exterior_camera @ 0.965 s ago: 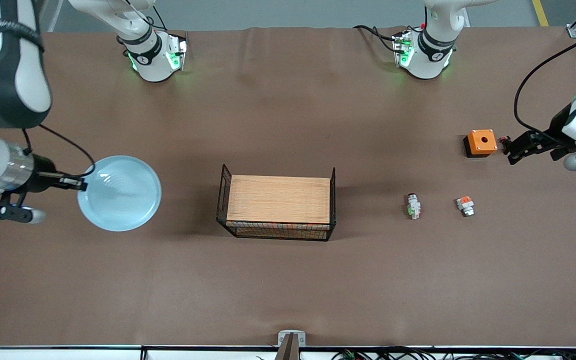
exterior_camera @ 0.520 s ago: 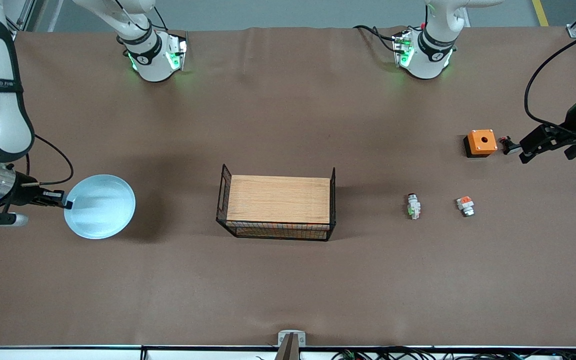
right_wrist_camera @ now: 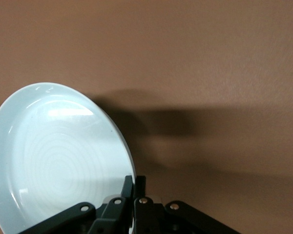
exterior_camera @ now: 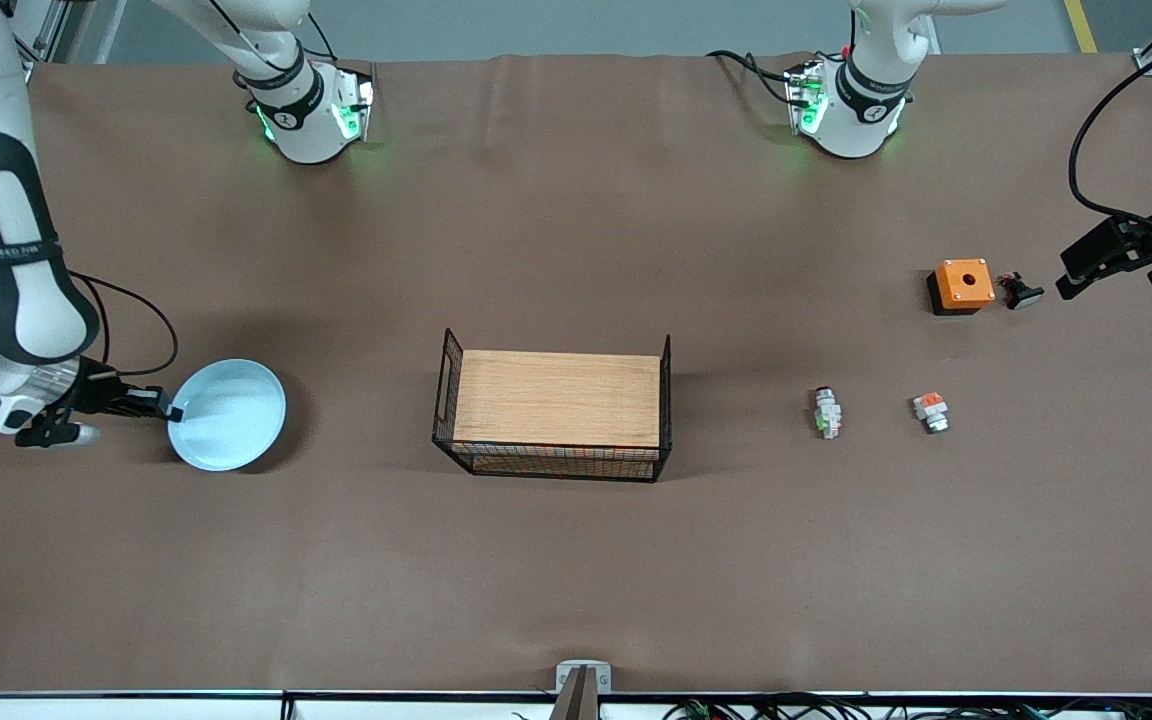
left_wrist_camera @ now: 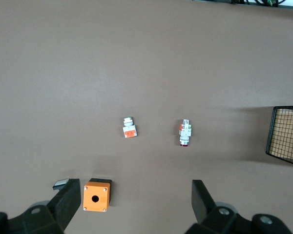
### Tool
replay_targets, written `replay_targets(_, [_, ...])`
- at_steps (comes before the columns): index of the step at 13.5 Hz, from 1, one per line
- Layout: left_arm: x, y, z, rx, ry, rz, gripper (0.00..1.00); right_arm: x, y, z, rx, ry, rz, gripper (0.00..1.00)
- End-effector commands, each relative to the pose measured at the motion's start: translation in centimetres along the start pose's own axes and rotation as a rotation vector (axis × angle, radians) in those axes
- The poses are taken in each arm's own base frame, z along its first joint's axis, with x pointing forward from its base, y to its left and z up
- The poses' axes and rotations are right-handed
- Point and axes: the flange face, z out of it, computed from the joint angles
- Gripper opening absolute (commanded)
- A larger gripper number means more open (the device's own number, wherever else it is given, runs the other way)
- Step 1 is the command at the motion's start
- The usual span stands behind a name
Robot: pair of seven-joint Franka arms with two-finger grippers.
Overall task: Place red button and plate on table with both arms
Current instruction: 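Lower the blue plate onto the table with the right gripper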
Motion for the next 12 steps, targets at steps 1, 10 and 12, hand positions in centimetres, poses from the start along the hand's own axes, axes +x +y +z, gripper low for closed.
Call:
replay_targets(1, [-0.1,-0.3,-1.0,-0.016,0.001,0.000,1.00,0.1,0.6,1.8,0.040,0.006,0.030,0.04])
replay_targets(10, [-1.4,-0.8,-2.2,-0.011,-0.028,0.000,1.00,3.9,-5.6,-3.9,-0.056,0.027,-0.041,1.00])
replay_targets(12, [-1.5,-0.4,-2.1,-0.009,-0.034,0.003,1.00,4.7,-10.8,-7.0,-0.161,-0.017,0.000,1.00])
